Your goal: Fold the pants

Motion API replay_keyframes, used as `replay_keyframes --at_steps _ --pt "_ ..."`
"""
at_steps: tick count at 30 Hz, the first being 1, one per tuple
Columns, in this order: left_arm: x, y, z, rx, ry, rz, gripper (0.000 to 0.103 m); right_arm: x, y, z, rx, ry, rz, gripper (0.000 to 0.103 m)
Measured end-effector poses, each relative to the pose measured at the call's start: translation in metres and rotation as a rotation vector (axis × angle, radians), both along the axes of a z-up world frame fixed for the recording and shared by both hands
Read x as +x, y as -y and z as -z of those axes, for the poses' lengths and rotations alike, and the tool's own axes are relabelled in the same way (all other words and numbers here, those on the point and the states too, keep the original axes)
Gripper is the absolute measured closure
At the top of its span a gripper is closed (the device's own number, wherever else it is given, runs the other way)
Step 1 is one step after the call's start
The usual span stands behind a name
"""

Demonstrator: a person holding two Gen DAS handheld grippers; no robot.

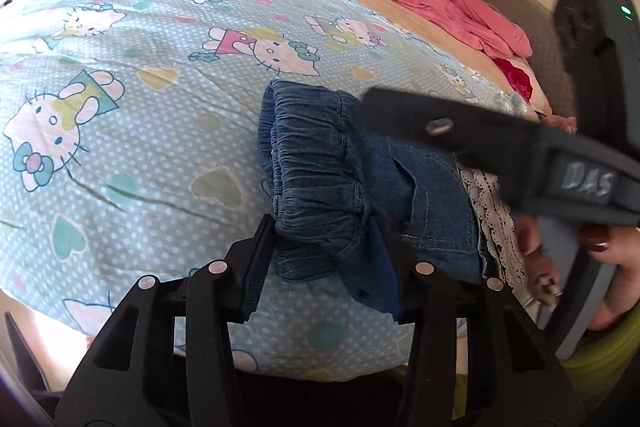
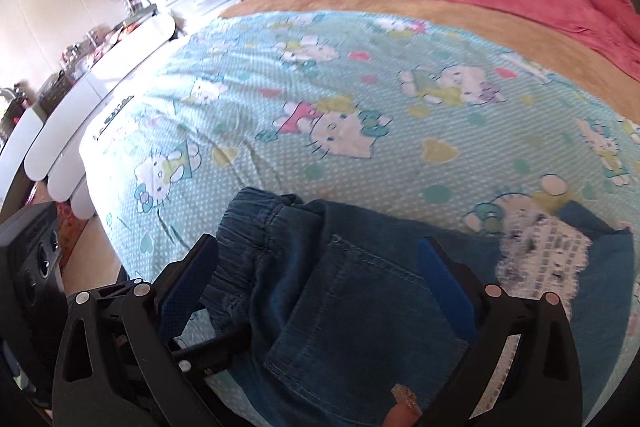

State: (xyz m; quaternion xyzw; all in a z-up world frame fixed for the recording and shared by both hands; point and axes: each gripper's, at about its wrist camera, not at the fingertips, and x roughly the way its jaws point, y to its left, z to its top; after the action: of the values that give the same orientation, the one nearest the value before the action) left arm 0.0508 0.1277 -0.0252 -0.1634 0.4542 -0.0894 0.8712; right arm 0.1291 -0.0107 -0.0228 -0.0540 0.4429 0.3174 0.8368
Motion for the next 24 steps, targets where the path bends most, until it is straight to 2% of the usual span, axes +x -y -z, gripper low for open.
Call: replay_keyframes --at_steps 7,10,11,12,13,14,16,18,20,24 --pt "0.001 0.002 0.001 0.004 0.002 0.004 0.064 0.013 -0.029 0.018 -0.019 -0.067 -0.043 0.004" --pt "0.005 0.004 0.001 0.016 0.006 0.006 0.064 0.019 -0.033 0.024 -0.036 -0.068 -0.035 0.006" --pt "0.006 0.005 0.001 0.022 0.008 0.007 0.064 0.019 -0.035 0.026 -0.043 -0.061 -0.045 0.009" --pt "0.007 0.006 0.001 0.026 0.01 0.007 0.064 0.018 -0.037 0.026 -0.048 -0.057 -0.065 0.035" --pt "0.008 0.006 0.001 0.028 0.013 0.007 0.064 0.016 -0.04 0.028 -0.048 -0.059 -0.095 0.057" --pt "0.01 0.006 0.001 0.029 0.015 0.008 0.064 0.014 -0.04 0.028 -0.047 -0.052 -0.108 0.058" --pt "0.011 0.007 -0.001 0.016 0.026 0.013 0.064 0.008 -0.032 0.021 -0.017 -0.023 -0.115 0.069" --pt "0.009 0.008 -0.007 0.002 0.051 0.02 0.06 0.005 -0.016 0.008 0.032 -0.006 -0.102 0.075" --pt "0.006 0.011 -0.016 -0.019 0.085 0.038 0.059 0.002 0.005 -0.006 0.086 0.01 -0.086 0.077" --pt "0.003 0.023 -0.034 -0.013 0.133 0.071 0.043 0.0 0.062 -0.034 0.18 0.034 -0.033 0.079"
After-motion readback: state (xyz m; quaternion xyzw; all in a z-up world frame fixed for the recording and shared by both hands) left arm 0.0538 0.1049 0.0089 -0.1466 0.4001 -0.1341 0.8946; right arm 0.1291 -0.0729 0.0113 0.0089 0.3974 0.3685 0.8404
